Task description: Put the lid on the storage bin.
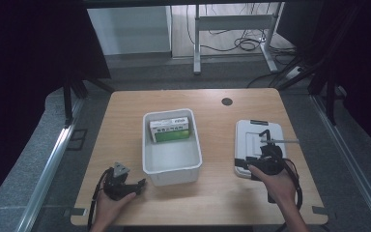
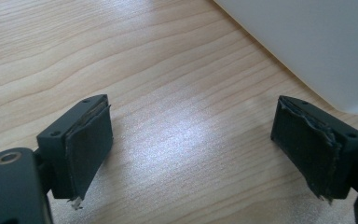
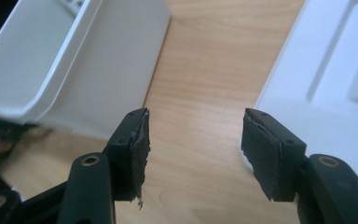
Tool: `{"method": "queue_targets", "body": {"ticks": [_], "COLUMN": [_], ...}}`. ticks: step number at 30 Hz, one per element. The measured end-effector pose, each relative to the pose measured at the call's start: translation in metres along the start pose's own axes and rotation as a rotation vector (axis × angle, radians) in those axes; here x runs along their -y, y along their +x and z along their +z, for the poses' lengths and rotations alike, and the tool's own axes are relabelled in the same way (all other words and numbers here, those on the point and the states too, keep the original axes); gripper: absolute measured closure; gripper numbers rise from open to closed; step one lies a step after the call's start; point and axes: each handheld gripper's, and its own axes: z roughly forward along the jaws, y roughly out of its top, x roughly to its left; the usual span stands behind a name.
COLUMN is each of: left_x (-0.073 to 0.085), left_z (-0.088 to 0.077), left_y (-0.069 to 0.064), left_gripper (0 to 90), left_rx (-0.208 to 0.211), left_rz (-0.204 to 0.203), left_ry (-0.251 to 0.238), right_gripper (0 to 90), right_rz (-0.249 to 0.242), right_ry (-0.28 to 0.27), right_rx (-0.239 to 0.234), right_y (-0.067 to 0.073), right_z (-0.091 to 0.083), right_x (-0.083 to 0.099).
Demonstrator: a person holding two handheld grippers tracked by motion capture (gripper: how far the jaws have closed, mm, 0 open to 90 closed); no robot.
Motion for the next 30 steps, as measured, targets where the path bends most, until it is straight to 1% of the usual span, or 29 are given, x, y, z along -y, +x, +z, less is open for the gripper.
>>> {"method": "queue_targets", "body": {"ticks": [2,3,4,5,11,16,24,26,28,30], "left_x": [0.0,0.0,0.0,0.0,0.001,0.001,0.002,0.002,0.002,0.002], "left_z": [0.0,0.0,0.0,0.0,0.0,-0.001,-0.002,-0.002,-0.002,-0.002], "left_y": [0.0,0.0,0.0,0.0,-0.001,0.0,-0.001,-0.001,-0.001,-0.001], "left_gripper": [12.5,12.5,12.5,12.5,12.5,12.5,12.5,12.5,12.5,12.5], "left_rx": [0.0,-0.001,-0.001,-0.002,-0.006,-0.006,-0.011,-0.011,-0.01,-0.01], "left_rz": [0.0,0.0,0.0,-0.002,-0.007,-0.004,-0.011,-0.01,-0.01,-0.009], "left_ry": [0.0,0.0,0.0,0.0,-0.004,-0.002,-0.004,-0.004,-0.004,-0.004], "right_gripper": [42.0,42.0,42.0,42.0,42.0,41.9,42.0,42.1,42.1,42.2], "right_rz": [0.004,0.004,0.004,0.002,0.007,0.016,0.032,0.031,0.035,0.042], "right_ry": [0.0,0.001,0.001,0.003,-0.019,-0.041,-0.04,-0.046,-0.037,-0.038], "right_rx": [-0.004,0.002,0.002,0.005,0.0,0.009,0.026,0.04,0.053,0.055], "right_y": [0.0,0.001,0.001,0.002,0.005,0.001,-0.005,-0.007,-0.008,-0.01], "right_z": [0.0,-0.001,-0.001,-0.002,-0.009,-0.013,-0.015,-0.016,-0.016,-0.015], "right_x": [-0.003,-0.008,-0.008,-0.012,-0.021,-0.028,-0.037,-0.042,-0.047,-0.049]}}
